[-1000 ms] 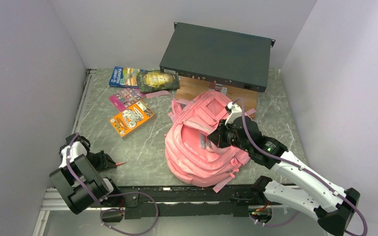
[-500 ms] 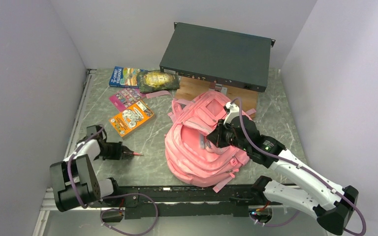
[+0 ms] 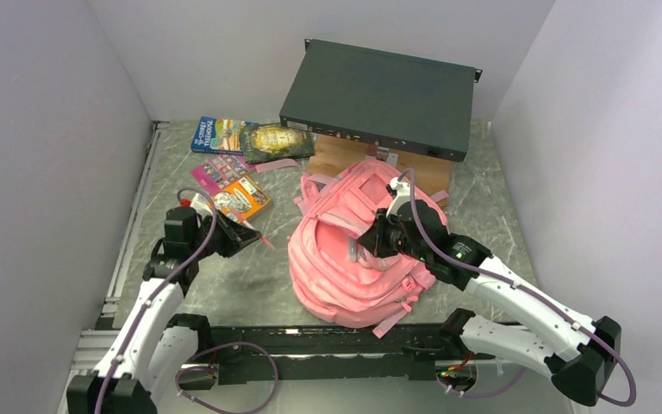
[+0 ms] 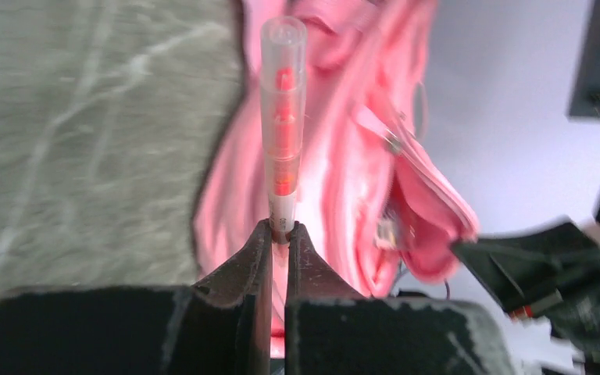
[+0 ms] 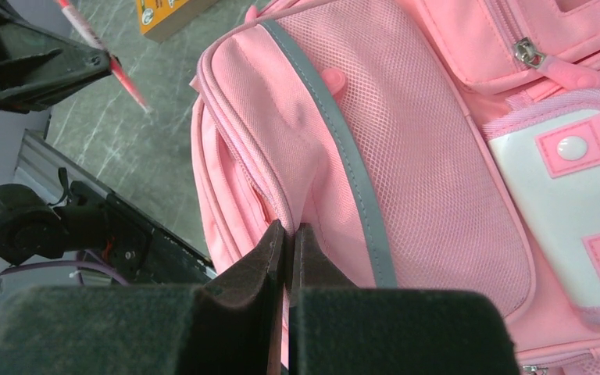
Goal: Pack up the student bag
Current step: Pick up the stationery from the center of the board, then place the stationery in the student bag.
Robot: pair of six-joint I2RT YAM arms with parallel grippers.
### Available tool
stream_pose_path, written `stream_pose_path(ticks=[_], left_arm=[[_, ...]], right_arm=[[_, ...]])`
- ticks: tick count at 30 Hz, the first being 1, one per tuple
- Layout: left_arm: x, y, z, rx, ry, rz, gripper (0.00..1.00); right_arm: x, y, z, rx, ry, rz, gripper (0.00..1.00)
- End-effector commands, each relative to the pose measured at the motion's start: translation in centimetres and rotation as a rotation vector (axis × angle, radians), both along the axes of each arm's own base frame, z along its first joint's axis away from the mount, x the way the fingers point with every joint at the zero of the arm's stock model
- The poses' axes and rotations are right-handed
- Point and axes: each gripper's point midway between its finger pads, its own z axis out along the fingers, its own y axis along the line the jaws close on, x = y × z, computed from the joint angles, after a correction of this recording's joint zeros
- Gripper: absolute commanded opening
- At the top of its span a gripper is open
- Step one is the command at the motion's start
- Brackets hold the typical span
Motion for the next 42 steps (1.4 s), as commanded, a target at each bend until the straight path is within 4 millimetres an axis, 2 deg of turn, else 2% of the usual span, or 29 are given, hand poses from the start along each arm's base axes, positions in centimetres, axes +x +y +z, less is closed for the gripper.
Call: stream_pose_path(ticks=[1,8,12,15,20,24,30,32,36,39,42], left_arm=[[-1.4,-4.3,4.3,-0.125,-0.24,-0.211,0.0],[-5.6,-12.3,9.5,-0.315,-0.389,-0.453,0.0],[-7.1,-16.2,9.7,-0.39,-0.346,-0.518,0.0],[-8.1,-18.9,8.7,-0.432,-0.268,-0.582,0.0],[-8.4,-22.4,7.7,-0.553,-0.126,-0.618,0.0],[-8.6,-23.8,7.1,-0.647,-0.046,-0.602,0.0],[-7.3,-24.7,2.8,-0.611,0.136,-0.526,0.0],[-6.7,-24.4,1.3,-0.572,0.158,-0.469,0.0],[-5.2,-22.9,-0.4,-0.445,0.15,-0.379,0.0],[-3.6,-21.7,-0.5,-0.328,0.14,-0.312,0.01],[-2.5,-21.6,-0.3,-0.243,0.128,-0.298,0.07]], right_arm=[[1.9,2.0,4.8,0.144,-0.093,-0.023,0.0],[2.0,3.0,5.7,0.209,-0.086,-0.011,0.0],[1.9,3.0,6.4,0.251,-0.096,-0.02,0.0],[1.8,3.0,6.6,0.266,-0.094,-0.025,0.0],[1.6,2.9,6.4,0.268,-0.09,-0.027,0.0],[1.4,2.5,6.6,0.265,-0.097,-0.03,0.0],[1.1,1.9,7.1,0.259,-0.125,-0.025,0.0],[1.0,1.6,7.0,0.249,-0.125,-0.027,0.0],[0.6,0.9,7.3,0.248,-0.138,-0.038,0.0],[0.4,0.6,7.2,0.256,-0.147,-0.042,0.0],[0.5,0.4,7.0,0.249,-0.151,-0.05,0.0]])
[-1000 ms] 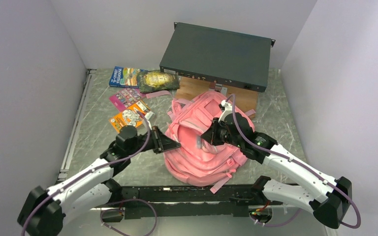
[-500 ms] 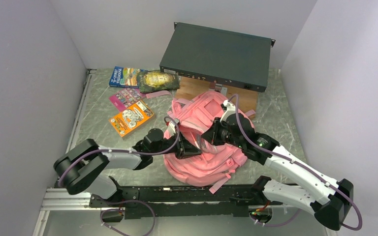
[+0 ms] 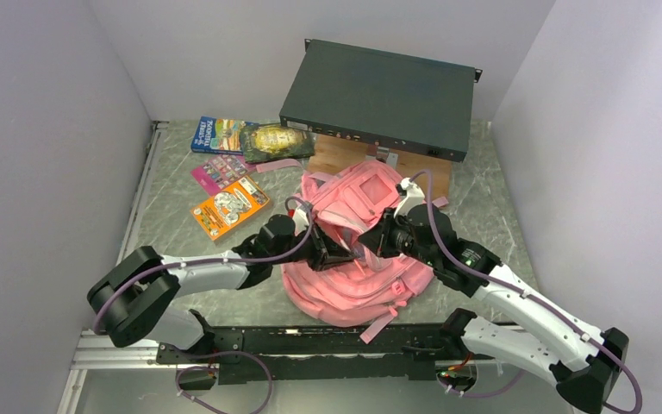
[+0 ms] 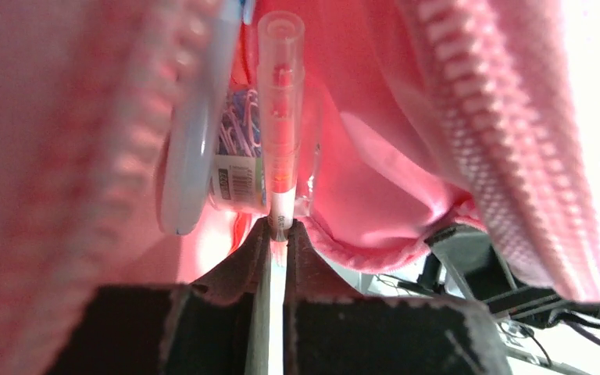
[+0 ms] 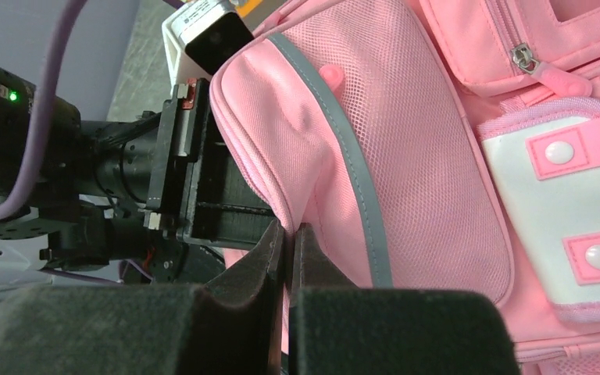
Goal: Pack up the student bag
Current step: Place the stationery in the student bag.
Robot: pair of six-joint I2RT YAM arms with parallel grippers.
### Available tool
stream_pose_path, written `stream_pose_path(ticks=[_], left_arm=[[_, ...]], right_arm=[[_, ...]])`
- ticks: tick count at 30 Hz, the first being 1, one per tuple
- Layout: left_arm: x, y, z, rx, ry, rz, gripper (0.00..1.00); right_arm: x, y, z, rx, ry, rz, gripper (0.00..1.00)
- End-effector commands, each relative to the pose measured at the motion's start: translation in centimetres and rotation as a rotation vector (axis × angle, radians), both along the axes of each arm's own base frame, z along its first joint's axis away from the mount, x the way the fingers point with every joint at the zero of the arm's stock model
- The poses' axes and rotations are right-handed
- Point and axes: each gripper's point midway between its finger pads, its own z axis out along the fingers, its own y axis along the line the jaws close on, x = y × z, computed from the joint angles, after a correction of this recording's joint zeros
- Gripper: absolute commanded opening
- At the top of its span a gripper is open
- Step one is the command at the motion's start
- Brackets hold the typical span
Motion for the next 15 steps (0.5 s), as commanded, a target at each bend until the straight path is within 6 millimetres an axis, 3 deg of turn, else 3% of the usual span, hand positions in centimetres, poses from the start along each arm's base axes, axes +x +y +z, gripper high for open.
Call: stream_pose_path(ticks=[1,9,15], left_arm=[[3.8,1.7,-1.6,0.218,-0.039,0.131,0.08],[4.6,2.9,-2.1,0.35,-0.069,0.175,0.1],[4.4,1.8,-1.4,0.336,-0.091,0.139,0.42]], right_arm=[[1.0,0.2,5.4,0.142,-0.147,-0.033,0.0],[0.8,-1.0,5.8,0.118,-0.168,-0.06,0.0],[0.8,-1.4,5.8,0.118,-0.174,-0.073,0.0]])
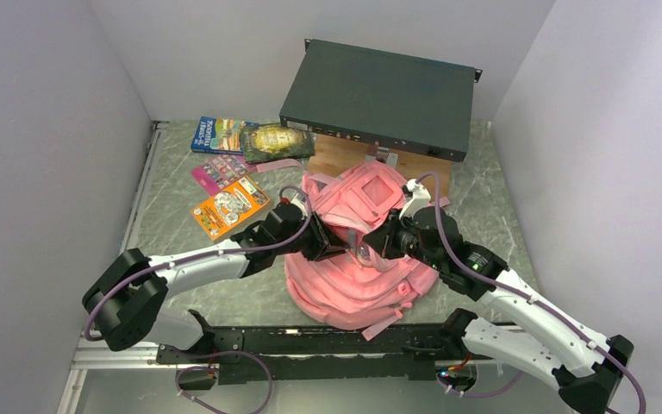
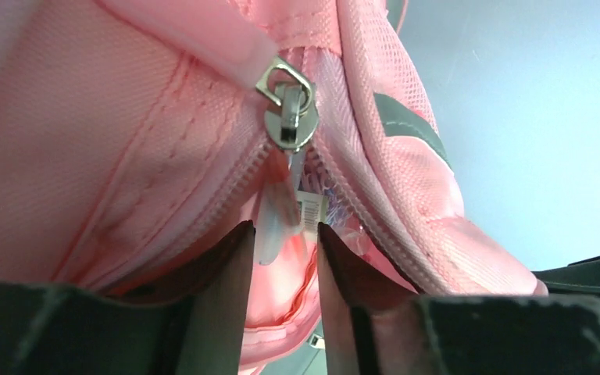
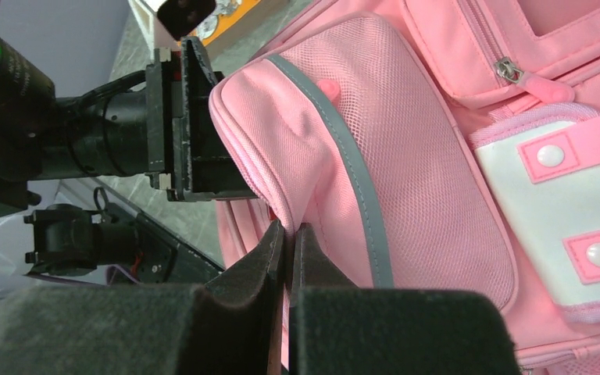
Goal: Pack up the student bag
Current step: Place the stationery in the student bag, then zip the student bag at the center of the board.
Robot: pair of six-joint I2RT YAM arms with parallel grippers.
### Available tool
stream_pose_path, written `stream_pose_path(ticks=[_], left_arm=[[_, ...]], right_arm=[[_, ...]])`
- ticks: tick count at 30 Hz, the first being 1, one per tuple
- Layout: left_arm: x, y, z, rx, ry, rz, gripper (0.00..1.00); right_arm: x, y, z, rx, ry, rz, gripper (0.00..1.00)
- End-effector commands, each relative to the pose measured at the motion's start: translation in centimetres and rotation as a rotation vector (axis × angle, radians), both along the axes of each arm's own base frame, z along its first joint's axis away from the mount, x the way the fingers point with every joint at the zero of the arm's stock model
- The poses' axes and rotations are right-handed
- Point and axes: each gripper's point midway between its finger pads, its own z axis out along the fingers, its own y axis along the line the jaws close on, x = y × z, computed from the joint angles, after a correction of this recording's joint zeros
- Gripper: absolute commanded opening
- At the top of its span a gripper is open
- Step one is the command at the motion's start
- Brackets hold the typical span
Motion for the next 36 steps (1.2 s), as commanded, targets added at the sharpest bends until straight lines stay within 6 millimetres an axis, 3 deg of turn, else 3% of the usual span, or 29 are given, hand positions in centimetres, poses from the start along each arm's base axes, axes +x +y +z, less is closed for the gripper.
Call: stream_pose_path(ticks=[1,5,6,10,15,18,20,23,26,28,30,33,36], left_arm=[[1.0,0.2,-0.1,0.062,-0.036,0.027,0.46],[0.6,0.2,1.7,0.086,-0.107,-0.011,0.68],[0.5,0.3,2.4,0.094,-0.137,-0.024,0.83],[-0.4,1.6,3.6,0.167,-0.22,-0.091,0.99],[-2.1,3.3,5.5,0.199,-0.313,-0.178,0.98],[-2.9,5.4,7.1,0.226,-0.393,-0.195,0.97],[-2.6,7.5,8.0,0.279,-0.44,-0.184,0.93],[-0.1,11.3,8.2,0.36,-0.46,-0.146,0.83],[2.2,13.4,8.0,0.321,-0.416,-0.13,0.77],[3.1,13.4,8.2,0.287,-0.408,-0.145,0.77],[3.5,13.1,7.8,0.282,-0.395,-0.177,0.79],[3.7,12.6,6.7,0.252,-0.374,-0.181,0.8],[3.1,12.0,6.4,0.207,-0.354,-0.194,0.78]], right_arm=[[1.0,-0.2,4.9,0.118,-0.132,-0.049,0.0],[1.3,-0.7,4.4,0.105,-0.129,-0.077,0.0],[1.5,-0.8,4.2,0.095,-0.129,-0.088,0.0],[1.8,-0.9,3.8,0.067,-0.136,-0.096,0.0],[1.7,0.0,3.1,0.041,-0.144,-0.032,0.0],[1.3,1.3,2.1,0.018,-0.134,0.054,0.0],[1.1,2.1,1.4,0.008,-0.12,0.104,0.0],[0.0,4.1,0.1,0.0,-0.076,0.236,0.0],[-1.9,6.0,-1.9,-0.018,0.01,0.389,0.21],[-3.0,6.5,-4.2,-0.049,0.098,0.444,0.37],[-4.1,6.6,-6.4,-0.074,0.176,0.479,0.45],[-5.1,5.9,-8.5,-0.108,0.219,0.503,0.55],[-4.8,4.2,-9.4,-0.19,0.23,0.447,0.67]])
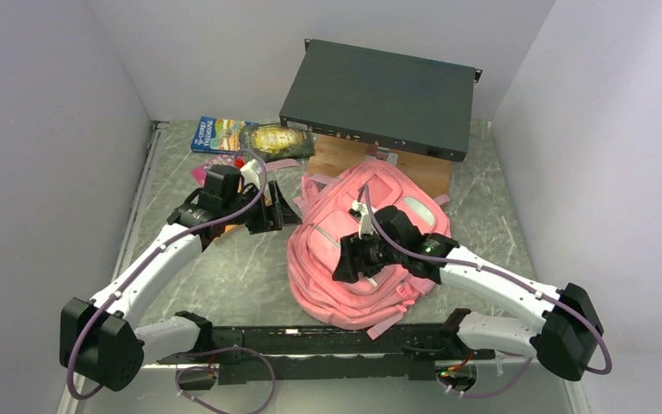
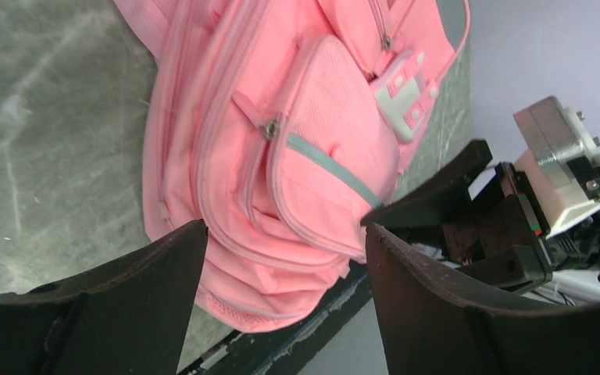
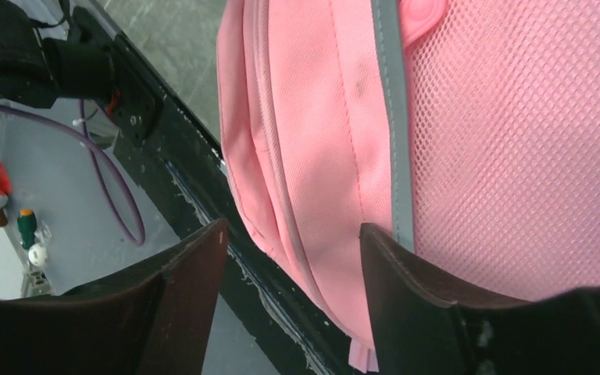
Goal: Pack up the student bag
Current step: Zip the student bag at the center of the board.
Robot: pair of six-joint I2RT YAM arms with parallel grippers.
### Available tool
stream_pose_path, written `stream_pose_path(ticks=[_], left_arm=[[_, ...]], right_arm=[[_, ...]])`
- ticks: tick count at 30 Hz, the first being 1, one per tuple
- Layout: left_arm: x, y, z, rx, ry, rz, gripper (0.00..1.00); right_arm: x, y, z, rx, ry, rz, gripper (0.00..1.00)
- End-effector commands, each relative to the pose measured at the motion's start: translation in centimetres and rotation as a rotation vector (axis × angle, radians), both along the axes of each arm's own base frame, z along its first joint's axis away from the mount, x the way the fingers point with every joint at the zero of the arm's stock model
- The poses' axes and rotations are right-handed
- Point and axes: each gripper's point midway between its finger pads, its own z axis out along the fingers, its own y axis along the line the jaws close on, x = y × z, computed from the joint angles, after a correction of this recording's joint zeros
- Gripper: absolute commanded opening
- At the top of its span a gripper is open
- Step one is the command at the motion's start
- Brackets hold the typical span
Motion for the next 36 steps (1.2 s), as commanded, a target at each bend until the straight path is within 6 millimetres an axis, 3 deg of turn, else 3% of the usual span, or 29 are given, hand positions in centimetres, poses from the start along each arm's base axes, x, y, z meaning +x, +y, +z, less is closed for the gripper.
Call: stream_pose_path(ticks=[1,6,10,13,15,19,25,28,31,33,36], left_arm=[[-1.4,-1.5,1.3,-0.089,-0.025,-0.096,0.78],[-2.0,-1.4,-0.8,-0.016,-0.032,-0.072,0.75],[-1.8,-1.4,-2.6,0.017,0.013,-0.067,0.66],[-1.4,-1.0,-2.9,0.051,0.01,-0.049,0.63],[-1.1,-0.2,-3.5,0.093,0.012,-0.016,0.67],[-0.8,1.2,-5.7,0.165,0.047,0.037,0.91],[-0.5,0.3,-9.5,0.14,0.128,0.009,0.94],[-0.1,-0.2,-11.3,0.148,0.166,-0.011,0.87],[0.2,-0.5,-12.1,0.148,0.178,-0.016,0.73],[0.1,-1.1,-11.8,0.101,0.158,-0.033,0.61],[0.3,-1.9,-10.0,0.029,0.089,-0.055,0.33]], right_arm=[[-0.3,-1.8,-0.8,-0.088,-0.018,-0.007,0.67],[1.1,-4.0,-1.7,-0.194,-0.052,-0.121,0.67],[2.3,-4.2,-2.6,-0.25,-0.03,-0.203,0.33],[2.3,-3.8,-3.7,-0.282,-0.014,-0.218,0.27],[2.3,-4.0,-4.9,-0.303,0.001,-0.229,0.27],[2.0,-4.2,-7.0,-0.355,0.042,-0.225,0.25],[3.1,-5.2,-6.1,-0.398,-0.012,-0.284,0.26],[3.4,-5.4,-4.9,-0.389,-0.029,-0.3,0.25],[3.7,-5.1,-2.9,-0.332,-0.064,-0.319,0.25],[4.3,-4.5,-1.0,-0.277,-0.098,-0.333,0.27],[5.4,-3.1,2.1,-0.189,-0.154,-0.333,0.35]])
